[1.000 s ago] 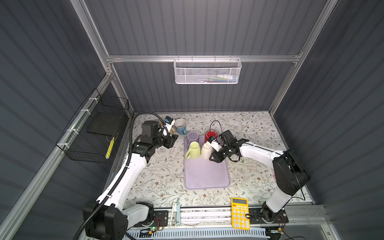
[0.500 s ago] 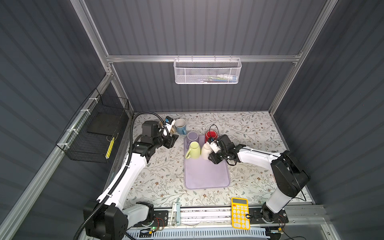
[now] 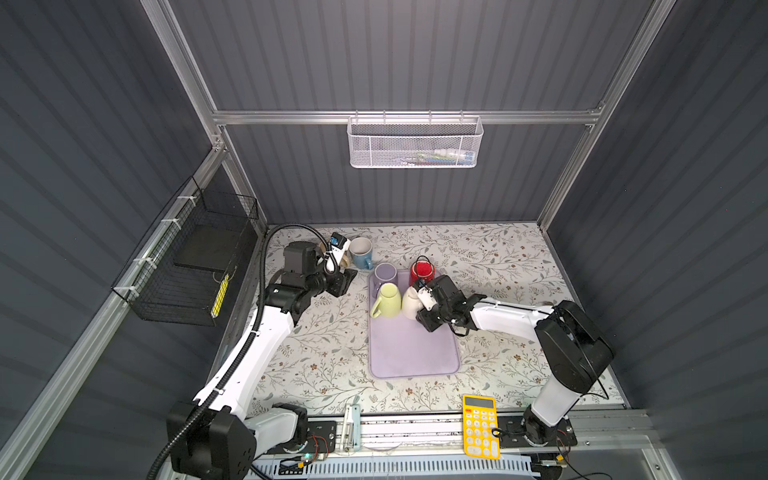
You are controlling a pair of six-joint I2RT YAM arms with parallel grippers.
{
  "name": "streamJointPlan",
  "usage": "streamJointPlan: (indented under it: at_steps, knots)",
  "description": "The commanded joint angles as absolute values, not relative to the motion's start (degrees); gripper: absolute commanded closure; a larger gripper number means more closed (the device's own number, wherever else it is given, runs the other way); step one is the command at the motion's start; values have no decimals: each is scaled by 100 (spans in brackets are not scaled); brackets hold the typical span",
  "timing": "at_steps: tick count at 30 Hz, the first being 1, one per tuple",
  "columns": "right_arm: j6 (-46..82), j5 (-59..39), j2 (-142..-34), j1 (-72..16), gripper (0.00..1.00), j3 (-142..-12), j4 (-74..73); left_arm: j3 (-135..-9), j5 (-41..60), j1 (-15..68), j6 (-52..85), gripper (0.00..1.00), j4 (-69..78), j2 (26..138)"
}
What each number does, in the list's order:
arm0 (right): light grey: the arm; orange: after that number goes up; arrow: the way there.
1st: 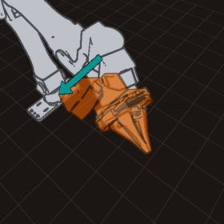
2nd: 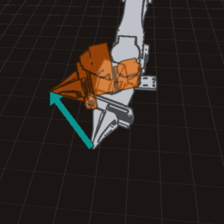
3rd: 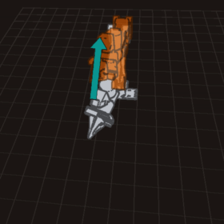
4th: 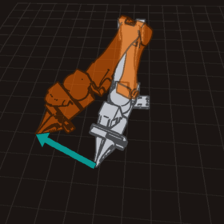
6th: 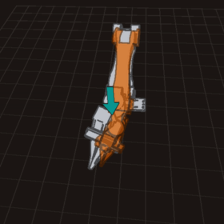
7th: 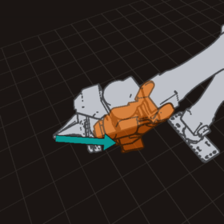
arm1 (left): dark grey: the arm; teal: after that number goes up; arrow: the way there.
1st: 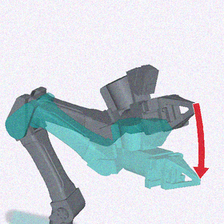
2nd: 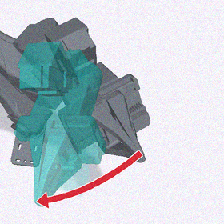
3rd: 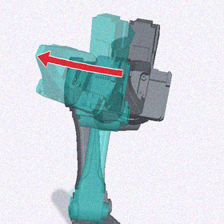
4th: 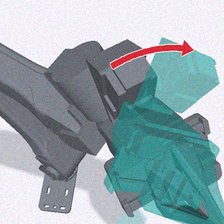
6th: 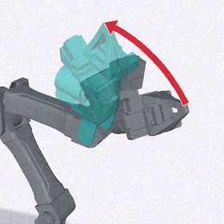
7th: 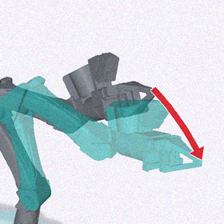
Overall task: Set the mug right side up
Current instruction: 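Lower the right gripper onto the upside-down white mug and close it, then lift the white mug off the tray with the right gripper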
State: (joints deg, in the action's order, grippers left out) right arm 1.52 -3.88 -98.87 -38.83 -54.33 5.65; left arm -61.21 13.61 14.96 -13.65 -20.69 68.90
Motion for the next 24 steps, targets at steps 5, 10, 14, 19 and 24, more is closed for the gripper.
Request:
streamJointPlan:
  at_steps: [5,10,14,19,24]
  knots:
    - [183,-172,-10048,-3955,64,-5389,501,-6056,1434,1529,-1301,38,-2048,6916]
    - [198,-123,-10029,-3957,69,-5370,509,-6061,1438,1529,-1301,38,-2048,6900]
    - [202,-64,-9974,-3955,74,-5366,510,-6047,1423,1529,-1296,38,-2048,6891]
    - [193,-35,-9908,-3959,82,-5355,500,-6048,1421,1529,-1294,38,-2044,6889]
    - [263,-201,-9788,-3955,86,-5344,536,-6050,1407,1529,-1292,38,-2054,6892]
